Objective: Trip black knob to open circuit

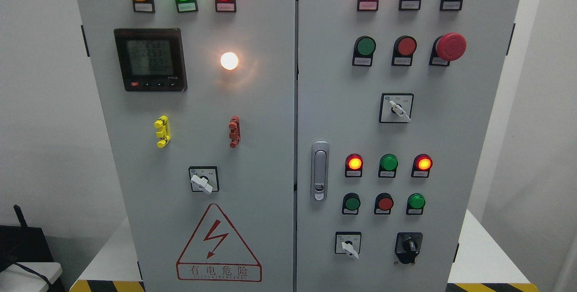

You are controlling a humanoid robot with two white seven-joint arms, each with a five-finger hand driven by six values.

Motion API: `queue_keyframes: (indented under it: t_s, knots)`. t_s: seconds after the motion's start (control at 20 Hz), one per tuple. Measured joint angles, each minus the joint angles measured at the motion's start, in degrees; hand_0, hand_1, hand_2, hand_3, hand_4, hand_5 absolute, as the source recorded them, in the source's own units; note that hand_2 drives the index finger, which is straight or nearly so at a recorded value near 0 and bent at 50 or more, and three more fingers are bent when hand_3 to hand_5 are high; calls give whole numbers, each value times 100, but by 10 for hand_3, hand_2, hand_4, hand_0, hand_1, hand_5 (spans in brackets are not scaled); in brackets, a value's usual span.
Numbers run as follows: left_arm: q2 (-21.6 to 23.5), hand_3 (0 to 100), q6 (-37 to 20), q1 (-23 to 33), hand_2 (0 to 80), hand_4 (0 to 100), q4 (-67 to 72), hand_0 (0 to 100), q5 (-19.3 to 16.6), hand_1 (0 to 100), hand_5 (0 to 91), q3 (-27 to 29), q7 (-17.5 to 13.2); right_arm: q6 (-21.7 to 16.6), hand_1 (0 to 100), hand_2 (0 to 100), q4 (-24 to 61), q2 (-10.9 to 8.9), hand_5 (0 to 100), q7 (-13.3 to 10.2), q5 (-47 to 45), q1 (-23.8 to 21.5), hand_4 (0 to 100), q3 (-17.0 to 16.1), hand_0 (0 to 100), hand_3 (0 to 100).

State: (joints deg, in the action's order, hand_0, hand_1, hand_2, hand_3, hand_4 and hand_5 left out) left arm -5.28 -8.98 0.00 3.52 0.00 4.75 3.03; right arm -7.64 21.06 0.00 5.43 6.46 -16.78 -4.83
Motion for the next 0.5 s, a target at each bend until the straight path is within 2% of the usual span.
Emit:
queue_keyframes:
  t_s: [0.15,0.35,0.5]
  knots:
    - [0,0,0,0,0,0,0,120,0,389,0,0,0,-169,403,0,285,-43,118,2,-16,-231,158,-9,196,136]
    - [0,0,0,0,0,0,0,120,0,389,0,0,0,-974,397,0,692,-133,147,6,-43,-621,201,-17,201,202]
    - [0,0,0,0,0,0,0,120,0,389,0,0,0,-1507,393,0,1113,-189,157,6,-57,-1075,224,-20,204,227]
